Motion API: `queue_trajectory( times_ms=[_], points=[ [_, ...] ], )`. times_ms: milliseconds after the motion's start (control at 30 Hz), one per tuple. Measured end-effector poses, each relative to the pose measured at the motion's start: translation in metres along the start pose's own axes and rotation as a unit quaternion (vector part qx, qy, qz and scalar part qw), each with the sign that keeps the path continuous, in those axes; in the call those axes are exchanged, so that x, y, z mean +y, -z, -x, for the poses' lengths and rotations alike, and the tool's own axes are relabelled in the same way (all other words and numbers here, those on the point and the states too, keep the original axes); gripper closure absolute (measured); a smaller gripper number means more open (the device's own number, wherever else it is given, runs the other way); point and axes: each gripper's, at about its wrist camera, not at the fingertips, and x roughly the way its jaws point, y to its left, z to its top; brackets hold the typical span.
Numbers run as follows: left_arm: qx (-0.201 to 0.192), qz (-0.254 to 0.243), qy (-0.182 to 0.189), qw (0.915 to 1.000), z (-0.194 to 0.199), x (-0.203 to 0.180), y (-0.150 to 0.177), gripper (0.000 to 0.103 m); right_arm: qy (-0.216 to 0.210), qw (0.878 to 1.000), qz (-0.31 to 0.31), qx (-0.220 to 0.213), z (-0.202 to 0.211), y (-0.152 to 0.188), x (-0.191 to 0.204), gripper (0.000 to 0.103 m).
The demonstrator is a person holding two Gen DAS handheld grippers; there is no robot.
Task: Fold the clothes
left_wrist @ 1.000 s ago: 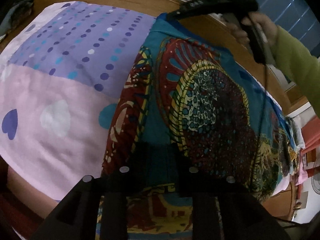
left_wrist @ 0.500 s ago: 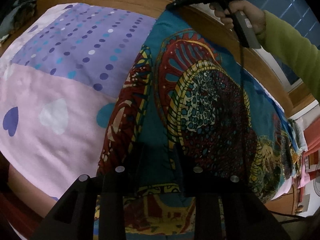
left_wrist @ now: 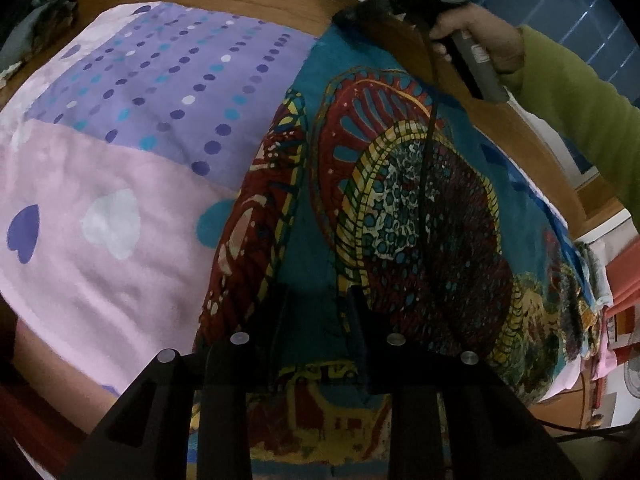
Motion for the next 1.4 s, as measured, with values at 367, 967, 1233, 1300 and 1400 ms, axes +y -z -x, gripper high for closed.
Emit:
queue_trajectory(
  times_ms=[367, 967, 1233, 1300, 1400],
  points=[
    [-0.003, 0.042, -0.032, 0.9986, 0.037, 0.052, 0.025, 0.063, -0.131, 0.985, -0.108, -0.016, 0.096, 0.047, -0.025, 0.053],
    [0.098, -0.067, 0.112, 0.9866, 0.017, 0.051, 0.019, 0.058, -0.135, 0.980, -0.135, 0.052, 0.270, 0.272, 0.146, 0.033],
    [0.107, -0.139, 0.093, 0.9802, 0.012, 0.027, 0.026, 0.031, -0.038, 0.995, -0.082, 0.048, 0.271, 0.276, 0.206, 0.033],
    [0.107, -0.148, 0.082, 0.9796, 0.011, 0.023, 0.026, 0.030, -0.023, 0.996, -0.075, 0.045, 0.264, 0.275, 0.209, 0.033],
    [0.109, -0.150, 0.074, 0.9799, 0.011, 0.020, 0.026, 0.030, -0.023, 0.995, -0.091, 0.038, 0.254, 0.275, 0.204, 0.034]
  ],
)
